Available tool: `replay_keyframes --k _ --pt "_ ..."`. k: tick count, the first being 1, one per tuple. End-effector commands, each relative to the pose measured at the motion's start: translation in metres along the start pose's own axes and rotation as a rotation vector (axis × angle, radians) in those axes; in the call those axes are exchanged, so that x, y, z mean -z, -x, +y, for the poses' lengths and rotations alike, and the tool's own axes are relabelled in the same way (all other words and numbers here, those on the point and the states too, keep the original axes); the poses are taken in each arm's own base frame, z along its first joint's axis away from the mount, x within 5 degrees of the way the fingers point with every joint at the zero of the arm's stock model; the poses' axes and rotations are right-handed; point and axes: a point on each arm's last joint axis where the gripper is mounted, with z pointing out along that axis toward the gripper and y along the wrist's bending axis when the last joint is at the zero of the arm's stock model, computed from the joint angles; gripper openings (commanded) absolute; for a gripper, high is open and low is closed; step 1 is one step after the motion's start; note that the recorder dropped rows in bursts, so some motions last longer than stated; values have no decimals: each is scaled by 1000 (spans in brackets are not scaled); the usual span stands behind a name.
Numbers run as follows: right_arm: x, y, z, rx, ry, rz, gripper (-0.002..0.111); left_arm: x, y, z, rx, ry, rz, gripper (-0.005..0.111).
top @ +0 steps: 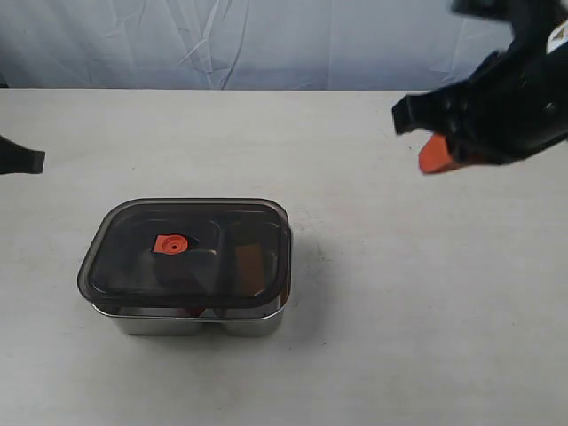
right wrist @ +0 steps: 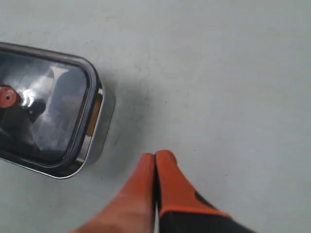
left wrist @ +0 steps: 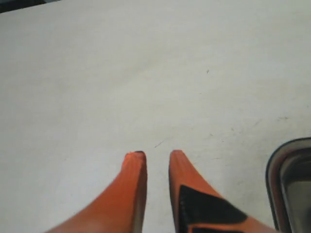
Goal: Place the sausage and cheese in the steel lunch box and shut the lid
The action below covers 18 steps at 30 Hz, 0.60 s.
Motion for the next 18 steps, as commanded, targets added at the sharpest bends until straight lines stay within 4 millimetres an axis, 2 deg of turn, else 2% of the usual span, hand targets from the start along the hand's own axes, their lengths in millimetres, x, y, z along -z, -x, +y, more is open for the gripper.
replay_keyframes --k 1,4,11,15,18 --pt "-34 -14 -8 7 40 37 -1 -28 10 -3 46 -13 15 18" --pt "-45 -23 -7 25 92 75 -1 -51 9 -10 42 -42 39 18" --pt "-50 -35 2 57 234 96 -1 -105 -9 -26 124 -89 174 18" --pt "-55 -43 1 60 251 112 -1 -120 -11 -32 195 -117 182 18" --pt "-60 -49 -3 46 237 115 -1 -125 -11 -35 227 -127 182 18"
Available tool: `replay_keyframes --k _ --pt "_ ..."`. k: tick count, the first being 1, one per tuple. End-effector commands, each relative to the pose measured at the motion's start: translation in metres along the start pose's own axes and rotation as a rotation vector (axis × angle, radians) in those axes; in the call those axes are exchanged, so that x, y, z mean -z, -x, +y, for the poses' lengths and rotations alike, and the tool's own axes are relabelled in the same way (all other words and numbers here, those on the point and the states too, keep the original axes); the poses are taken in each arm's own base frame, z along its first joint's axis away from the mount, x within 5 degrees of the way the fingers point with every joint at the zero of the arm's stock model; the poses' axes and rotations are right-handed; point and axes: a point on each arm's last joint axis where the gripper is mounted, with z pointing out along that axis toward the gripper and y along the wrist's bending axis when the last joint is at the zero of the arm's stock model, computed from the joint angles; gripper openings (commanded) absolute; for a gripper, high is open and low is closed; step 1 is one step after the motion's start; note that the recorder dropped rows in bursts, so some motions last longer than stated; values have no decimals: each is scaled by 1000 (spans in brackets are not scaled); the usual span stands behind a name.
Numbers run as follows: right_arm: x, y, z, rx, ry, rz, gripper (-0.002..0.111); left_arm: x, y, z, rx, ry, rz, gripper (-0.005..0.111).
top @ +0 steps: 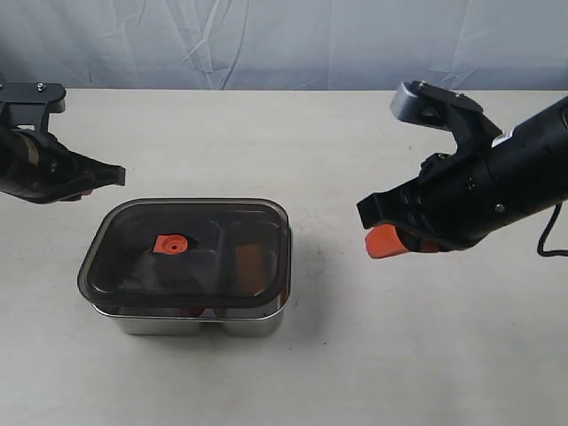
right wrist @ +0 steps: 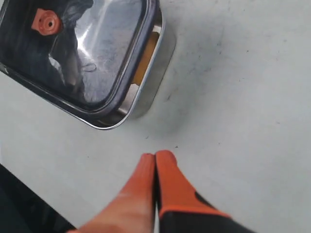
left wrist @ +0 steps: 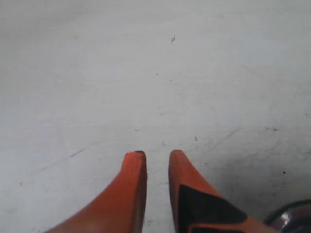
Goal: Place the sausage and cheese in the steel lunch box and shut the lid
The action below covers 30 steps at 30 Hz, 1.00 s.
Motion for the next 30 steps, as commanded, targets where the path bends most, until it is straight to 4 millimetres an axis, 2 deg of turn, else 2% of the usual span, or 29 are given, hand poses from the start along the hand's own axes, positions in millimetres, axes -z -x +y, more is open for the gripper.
replay_keyframes --k 1,4,8,13,17,30 --pt "-6 -8 -7 -17 -12 -13 -1 -6 3 -3 72 -27 -19 18" --pt "-11 -12 -8 -39 7 -21 -1 -7 5 -5 57 -41 -41 18" --pt "-15 -16 4 0 83 -23 -1 -11 3 -17 28 -76 -55 18" --pt "-20 -16 15 29 92 -38 -1 -16 -1 -32 -44 -111 -58 18" --pt "-22 -17 22 25 116 -38 -1 -17 -1 -33 -82 -112 -62 18" --pt "-22 -16 22 16 116 -50 -1 -18 -8 -30 -108 -68 8 18"
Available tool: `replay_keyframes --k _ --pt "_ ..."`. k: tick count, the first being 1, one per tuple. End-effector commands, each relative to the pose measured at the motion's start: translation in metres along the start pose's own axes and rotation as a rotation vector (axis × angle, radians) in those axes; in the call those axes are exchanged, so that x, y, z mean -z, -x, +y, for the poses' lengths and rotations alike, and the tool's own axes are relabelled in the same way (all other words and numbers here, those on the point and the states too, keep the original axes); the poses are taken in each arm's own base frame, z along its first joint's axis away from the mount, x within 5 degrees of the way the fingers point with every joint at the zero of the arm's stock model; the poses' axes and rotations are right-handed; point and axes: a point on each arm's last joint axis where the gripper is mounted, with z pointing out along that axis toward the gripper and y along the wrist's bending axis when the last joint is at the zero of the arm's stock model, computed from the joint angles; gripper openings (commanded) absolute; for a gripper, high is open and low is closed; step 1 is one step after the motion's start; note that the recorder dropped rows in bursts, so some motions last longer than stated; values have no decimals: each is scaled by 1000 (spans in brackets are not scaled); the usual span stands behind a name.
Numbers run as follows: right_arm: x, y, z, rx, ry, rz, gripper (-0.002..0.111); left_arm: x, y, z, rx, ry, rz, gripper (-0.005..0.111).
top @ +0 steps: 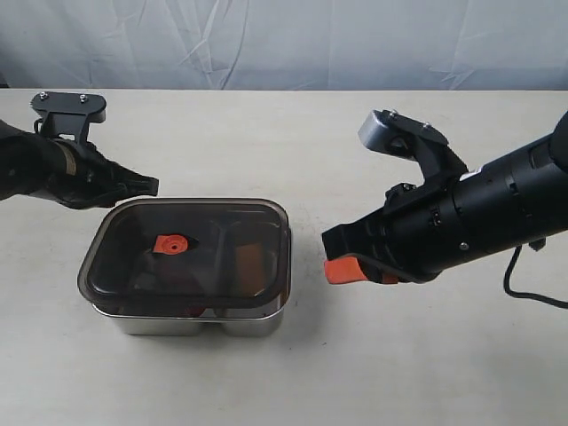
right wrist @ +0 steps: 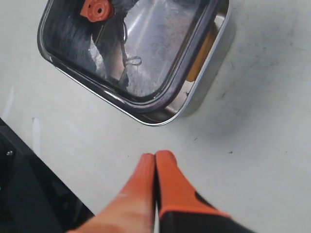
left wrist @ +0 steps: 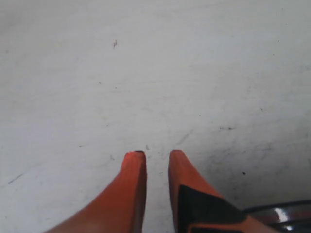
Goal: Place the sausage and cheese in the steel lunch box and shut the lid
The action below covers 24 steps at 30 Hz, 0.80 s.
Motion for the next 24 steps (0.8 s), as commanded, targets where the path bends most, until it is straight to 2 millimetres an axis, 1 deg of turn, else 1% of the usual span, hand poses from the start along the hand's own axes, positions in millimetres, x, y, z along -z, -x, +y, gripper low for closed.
replay_keyframes --k 1,4,9,11,18,22,23,24 --pt "0 1 0 9 -8 -19 -1 0 -1 -2 -21 9 24 18" --pt "0 1 0 9 -10 -23 -1 0 -3 -6 -24 4 29 18" --pt "0 3 -1 9 -17 -34 -1 1 -6 -23 -85 -27 30 18" --pt "0 3 -1 9 -17 -34 -1 1 -6 -27 -115 -31 31 18" --pt "0 2 -1 9 -16 -33 -1 3 -8 -26 -137 -12 55 18" --pt "0 2 -1 9 -14 -30 -1 11 -2 -26 -139 -20 18 18" --pt "0 2 -1 9 -14 -30 -1 15 1 -27 -146 -26 -5 18" --pt "0 2 -1 9 -14 -30 -1 24 7 -27 -148 -37 -50 18"
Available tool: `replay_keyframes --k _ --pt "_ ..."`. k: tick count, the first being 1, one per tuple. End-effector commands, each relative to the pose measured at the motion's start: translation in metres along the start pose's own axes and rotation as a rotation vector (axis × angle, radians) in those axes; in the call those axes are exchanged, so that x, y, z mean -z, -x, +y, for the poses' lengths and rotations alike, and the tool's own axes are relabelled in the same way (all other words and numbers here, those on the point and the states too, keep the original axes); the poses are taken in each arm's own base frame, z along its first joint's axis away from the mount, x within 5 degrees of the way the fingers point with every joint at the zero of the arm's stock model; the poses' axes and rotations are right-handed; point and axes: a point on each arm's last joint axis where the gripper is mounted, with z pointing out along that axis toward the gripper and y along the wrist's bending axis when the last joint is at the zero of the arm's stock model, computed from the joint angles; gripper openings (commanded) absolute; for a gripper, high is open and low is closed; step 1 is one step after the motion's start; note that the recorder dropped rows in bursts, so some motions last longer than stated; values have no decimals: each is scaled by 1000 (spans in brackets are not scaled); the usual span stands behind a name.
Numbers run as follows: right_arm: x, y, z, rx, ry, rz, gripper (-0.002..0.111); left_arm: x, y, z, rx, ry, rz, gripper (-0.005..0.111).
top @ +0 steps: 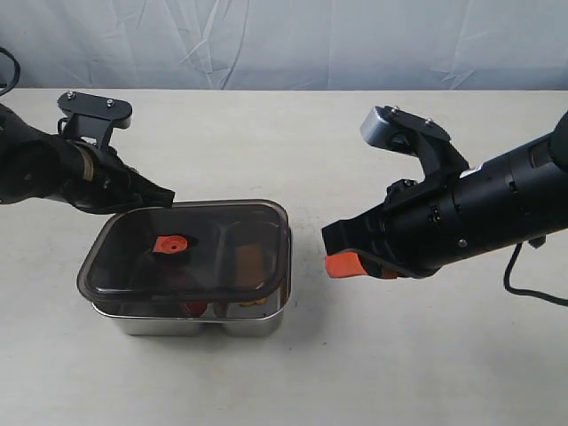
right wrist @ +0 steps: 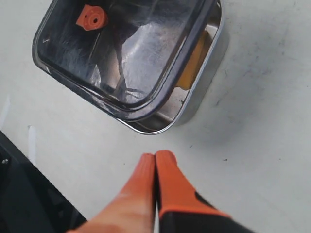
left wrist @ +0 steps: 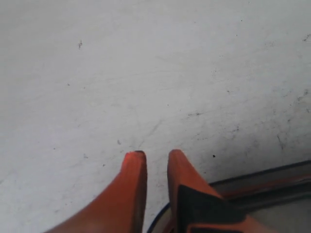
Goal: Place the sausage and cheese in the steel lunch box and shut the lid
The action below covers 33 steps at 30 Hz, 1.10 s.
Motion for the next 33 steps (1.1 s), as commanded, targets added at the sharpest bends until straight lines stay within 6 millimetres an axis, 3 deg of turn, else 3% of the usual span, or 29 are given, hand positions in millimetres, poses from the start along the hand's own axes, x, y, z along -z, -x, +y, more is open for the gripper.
replay_keyframes --k 1,3,6,9,15,33 --pt "0 0 1 7 1 -6 -1 25 14 -1 -26 -16 -107 18" --pt "0 -1 2 -6 17 0 -1 30 18 7 -60 4 -132 16" --pt "0 -1 3 -20 33 5 -1 23 15 26 -28 51 -102 0" --pt "0 -1 3 -19 31 4 -1 11 7 40 5 88 -36 0" --pt "0 0 3 -19 25 -5 -1 -6 -7 36 92 85 68 0" --pt "0 1 2 -18 13 -22 -1 -6 -11 26 160 9 115 0"
